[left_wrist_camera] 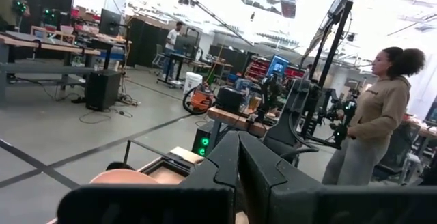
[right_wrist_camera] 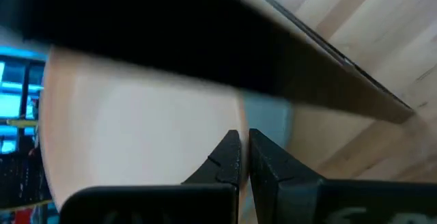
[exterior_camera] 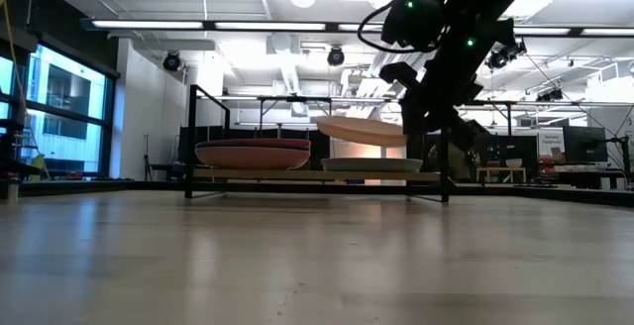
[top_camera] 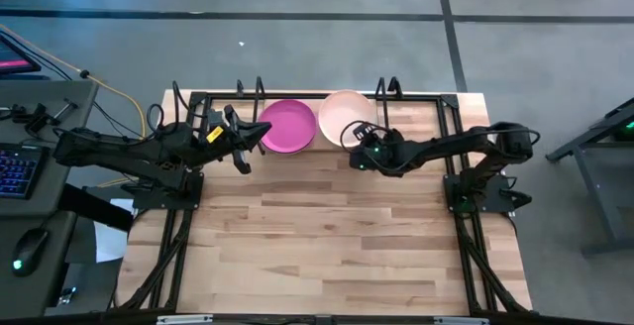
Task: Place and stack plates onto a shelf
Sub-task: Stack the light orange plate on the light blue plate on the shelf
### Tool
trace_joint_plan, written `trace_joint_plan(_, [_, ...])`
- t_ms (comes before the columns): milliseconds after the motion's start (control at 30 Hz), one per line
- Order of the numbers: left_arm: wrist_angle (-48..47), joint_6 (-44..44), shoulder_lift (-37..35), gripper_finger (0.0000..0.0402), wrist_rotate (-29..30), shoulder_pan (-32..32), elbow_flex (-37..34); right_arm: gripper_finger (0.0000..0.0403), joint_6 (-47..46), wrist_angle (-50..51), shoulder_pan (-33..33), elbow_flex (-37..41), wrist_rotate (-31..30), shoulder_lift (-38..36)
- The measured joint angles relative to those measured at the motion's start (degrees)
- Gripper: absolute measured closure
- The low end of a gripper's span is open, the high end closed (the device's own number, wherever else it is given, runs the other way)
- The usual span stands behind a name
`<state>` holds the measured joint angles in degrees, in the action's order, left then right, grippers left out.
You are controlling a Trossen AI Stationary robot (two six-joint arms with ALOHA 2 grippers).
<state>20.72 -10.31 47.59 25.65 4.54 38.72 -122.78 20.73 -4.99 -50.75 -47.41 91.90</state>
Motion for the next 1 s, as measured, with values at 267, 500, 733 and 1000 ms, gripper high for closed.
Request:
trace_joint_plan(267, [0.0, 0.0, 0.0, 0.0401, 0.0, 0.0, 0.0, 0.0402, 1.8, -0.3, -3.6, -0.1, 4.8, -0.1])
trace_joint_plan(500, [0.0, 0.0, 0.0, 0.0401, 0.0, 0.0, 0.0, 0.0399, 3.7, -0.2, -3.8, -0.1, 5.2, -0.1])
trace_joint_plan(733, [0.0, 0.0, 0.0, 0.0401, 0.0, 0.0, 0.0, 0.0332, 5.7, -0.1, -3.3, -0.1, 6.1, -0.7])
trace_joint_plan(1000, [0.0, 0.0, 0.0, 0.0401, 0.0, 0.0, 0.0, 0.0269, 5.8, -1.0, -3.2, 0.0, 5.9, -1.4])
